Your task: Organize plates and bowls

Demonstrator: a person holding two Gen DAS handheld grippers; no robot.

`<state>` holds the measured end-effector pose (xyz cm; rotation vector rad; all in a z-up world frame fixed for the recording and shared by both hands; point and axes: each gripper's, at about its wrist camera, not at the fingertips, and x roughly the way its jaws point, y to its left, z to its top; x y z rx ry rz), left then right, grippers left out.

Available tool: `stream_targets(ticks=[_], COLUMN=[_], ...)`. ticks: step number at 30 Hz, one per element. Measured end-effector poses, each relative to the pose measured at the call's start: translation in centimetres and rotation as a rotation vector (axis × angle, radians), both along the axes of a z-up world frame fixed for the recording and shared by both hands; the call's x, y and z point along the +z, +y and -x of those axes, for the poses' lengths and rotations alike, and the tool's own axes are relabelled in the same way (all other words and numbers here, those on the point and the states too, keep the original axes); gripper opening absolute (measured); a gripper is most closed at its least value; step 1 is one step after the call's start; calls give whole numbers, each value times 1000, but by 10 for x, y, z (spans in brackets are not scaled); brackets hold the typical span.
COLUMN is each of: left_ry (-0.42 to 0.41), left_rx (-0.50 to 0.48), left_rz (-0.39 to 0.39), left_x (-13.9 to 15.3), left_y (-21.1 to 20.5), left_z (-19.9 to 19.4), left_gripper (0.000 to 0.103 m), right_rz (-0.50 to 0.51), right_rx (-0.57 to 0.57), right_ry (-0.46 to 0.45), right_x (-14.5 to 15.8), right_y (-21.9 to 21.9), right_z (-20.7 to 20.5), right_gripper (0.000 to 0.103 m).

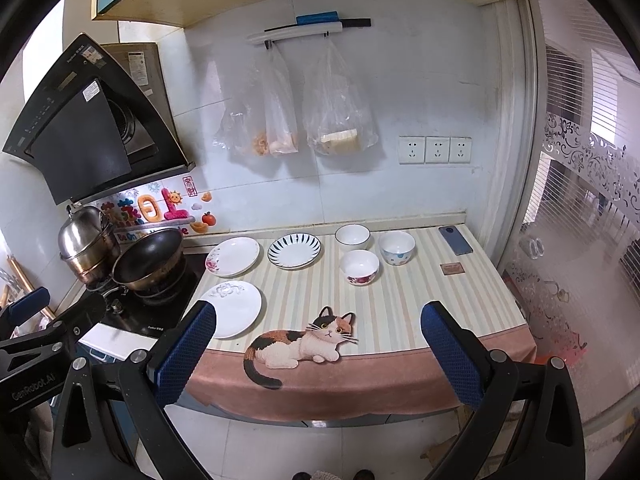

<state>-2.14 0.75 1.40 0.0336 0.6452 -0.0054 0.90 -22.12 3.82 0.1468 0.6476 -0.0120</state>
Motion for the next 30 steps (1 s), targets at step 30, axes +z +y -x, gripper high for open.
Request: stream_targets(ticks=[30], left_ry=[25], left_rx=[37], left_rz=[28], left_x=[-14], left_y=[8], left_z=[-9], left_gripper=[103], right_rz=[-11], right_rx=[17], right_ry=[24], right_x=[-11], right_y=[3], right_z=[-9], right_gripper=[103])
